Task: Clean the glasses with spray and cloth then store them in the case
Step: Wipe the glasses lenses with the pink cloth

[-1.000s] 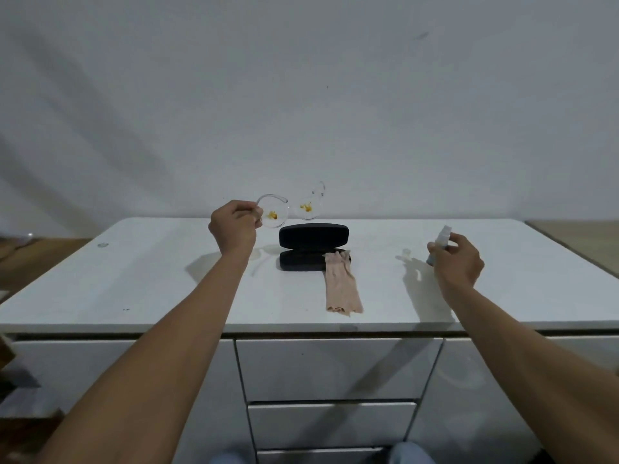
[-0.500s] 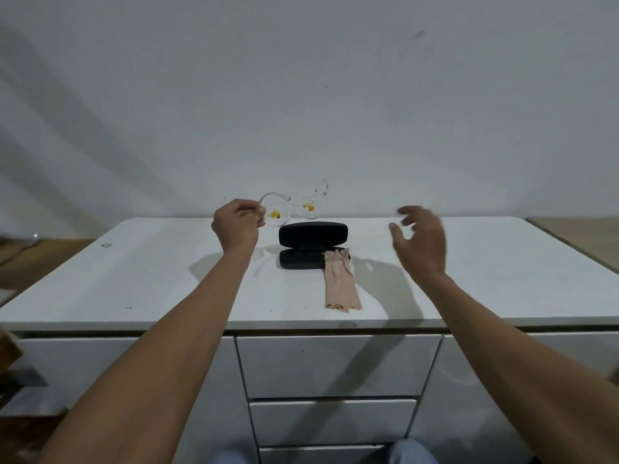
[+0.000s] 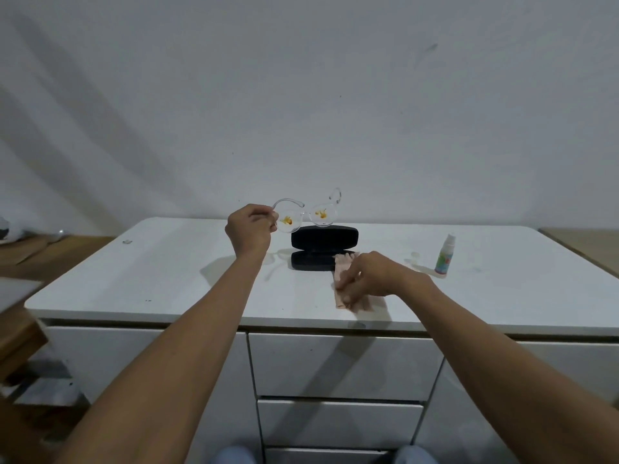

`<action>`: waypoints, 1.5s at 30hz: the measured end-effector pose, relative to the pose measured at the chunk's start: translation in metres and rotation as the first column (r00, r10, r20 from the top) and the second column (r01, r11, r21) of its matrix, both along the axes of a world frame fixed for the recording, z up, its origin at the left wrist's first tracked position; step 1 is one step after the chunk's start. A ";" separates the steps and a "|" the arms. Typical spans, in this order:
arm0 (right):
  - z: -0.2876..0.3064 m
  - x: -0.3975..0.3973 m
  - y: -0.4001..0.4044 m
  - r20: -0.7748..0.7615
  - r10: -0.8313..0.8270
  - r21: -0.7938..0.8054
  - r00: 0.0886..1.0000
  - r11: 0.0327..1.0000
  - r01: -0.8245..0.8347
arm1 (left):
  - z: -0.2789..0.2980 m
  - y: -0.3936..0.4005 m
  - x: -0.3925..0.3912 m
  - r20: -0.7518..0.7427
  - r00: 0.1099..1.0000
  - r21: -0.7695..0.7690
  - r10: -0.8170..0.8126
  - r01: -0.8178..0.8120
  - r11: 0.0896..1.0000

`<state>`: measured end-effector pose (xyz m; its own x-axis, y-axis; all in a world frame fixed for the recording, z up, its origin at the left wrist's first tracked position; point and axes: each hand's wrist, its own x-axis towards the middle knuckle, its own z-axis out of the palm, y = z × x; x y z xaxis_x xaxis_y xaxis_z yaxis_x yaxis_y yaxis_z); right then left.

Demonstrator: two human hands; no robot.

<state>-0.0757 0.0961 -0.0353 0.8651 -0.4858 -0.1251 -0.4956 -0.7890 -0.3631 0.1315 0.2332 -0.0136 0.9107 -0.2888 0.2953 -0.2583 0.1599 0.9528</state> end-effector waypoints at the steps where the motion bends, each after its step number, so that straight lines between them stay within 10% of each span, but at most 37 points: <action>1: -0.002 0.001 0.001 0.025 -0.002 -0.020 1.000 1.000 0.003 | 0.000 0.001 -0.001 0.000 1.000 0.000 0.002 -0.002 1.000; 10: -0.006 0.022 0.023 0.247 -0.129 0.078 0.960 0.991 0.113 | 0.002 0.020 0.003 0.031 0.998 0.014 0.048 -0.049 0.999; 14: 0.002 0.036 0.032 0.485 -0.560 0.745 0.671 0.667 0.019 | 0.003 0.032 0.012 0.063 0.995 0.015 0.071 -0.072 0.997; 18: 0.022 0.056 0.045 0.454 -0.764 0.885 0.459 0.449 -0.127 | 0.003 0.040 0.018 0.102 0.991 0.015 0.082 -0.084 0.996; 34: 0.031 0.097 0.078 0.728 -0.660 0.657 0.185 0.749 0.087 | 0.016 0.050 0.015 -0.004 0.999 -0.032 -0.037 0.037 0.999; 45: 0.038 0.115 0.075 0.596 -0.802 0.785 -0.054 0.595 -0.172 | 0.018 0.043 0.009 -0.041 0.993 -0.112 -0.107 0.102 0.988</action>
<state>0.0388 0.1712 0.0024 0.1596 -0.9749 0.1550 0.5194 -0.0506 -0.8531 0.1402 0.2758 0.0045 0.8906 -0.3518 0.2884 -0.1904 0.2874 0.9387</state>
